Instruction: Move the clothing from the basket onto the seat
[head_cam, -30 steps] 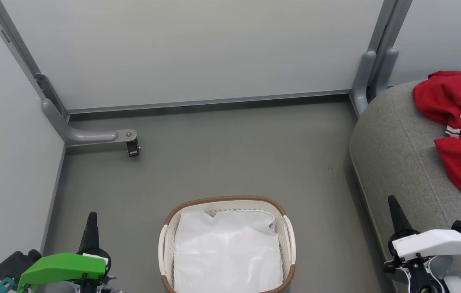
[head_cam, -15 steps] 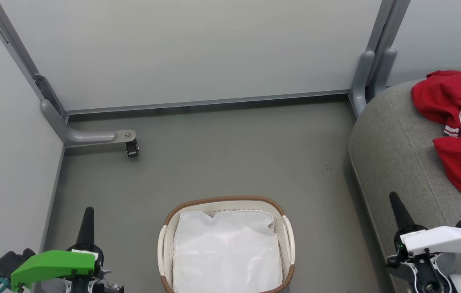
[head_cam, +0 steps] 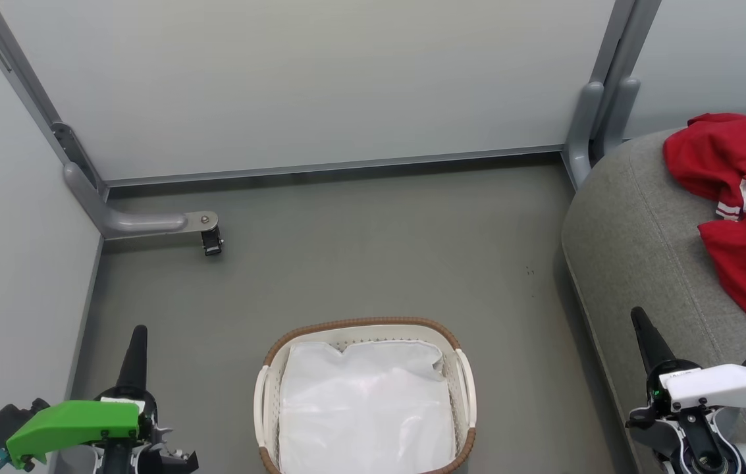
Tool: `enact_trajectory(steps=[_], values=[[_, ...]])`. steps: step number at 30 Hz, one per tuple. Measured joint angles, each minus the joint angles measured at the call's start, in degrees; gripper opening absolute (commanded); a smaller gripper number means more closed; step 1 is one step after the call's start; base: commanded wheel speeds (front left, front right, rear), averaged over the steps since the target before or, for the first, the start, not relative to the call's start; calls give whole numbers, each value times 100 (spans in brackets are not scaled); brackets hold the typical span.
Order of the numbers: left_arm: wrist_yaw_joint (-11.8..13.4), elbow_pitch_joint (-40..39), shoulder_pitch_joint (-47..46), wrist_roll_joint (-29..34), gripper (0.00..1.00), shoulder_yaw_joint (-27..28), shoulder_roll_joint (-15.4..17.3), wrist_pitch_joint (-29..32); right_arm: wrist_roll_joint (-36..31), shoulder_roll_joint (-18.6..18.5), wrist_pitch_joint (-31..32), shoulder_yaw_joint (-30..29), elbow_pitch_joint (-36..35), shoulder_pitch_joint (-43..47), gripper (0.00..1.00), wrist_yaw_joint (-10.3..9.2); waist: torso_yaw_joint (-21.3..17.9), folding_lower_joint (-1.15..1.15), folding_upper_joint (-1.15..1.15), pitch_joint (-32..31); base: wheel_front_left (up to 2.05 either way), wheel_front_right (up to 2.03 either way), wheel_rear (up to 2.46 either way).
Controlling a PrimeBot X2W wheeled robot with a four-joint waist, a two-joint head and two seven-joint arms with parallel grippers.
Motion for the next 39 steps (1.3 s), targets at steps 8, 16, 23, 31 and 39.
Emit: enact_trajectory(steps=[8, 16, 23, 31, 39], values=[[-12, -24, -54, -334, 0, 77, -1, 102, 369, -2, 93, -34, -27, -8, 0, 0, -14, 0, 0, -3, 0, 0, 0], [-47, -49, -107, -658, 0, 135, -2, 198, 732, -4, 199, -75, -60, -29, 0, 0, -28, 0, 0, -7, 0, 0, 0], [-59, -73, -117, -913, 0, 175, -2, 260, 1011, -7, 265, -105, -80, -38, 0, 0, -40, 0, 0, -10, 0, 0, 0], [-80, -104, -149, -1168, 0, 232, -2, 350, 1316, -8, 338, -136, -105, -59, 0, 0, -53, 0, 0, -13, 0, 0, 0], [-86, -115, -177, -1230, 0, 246, -2, 356, 1376, -10, 357, -144, -111, -64, 0, 0, -56, 0, 0, -14, 0, 0, 0]])
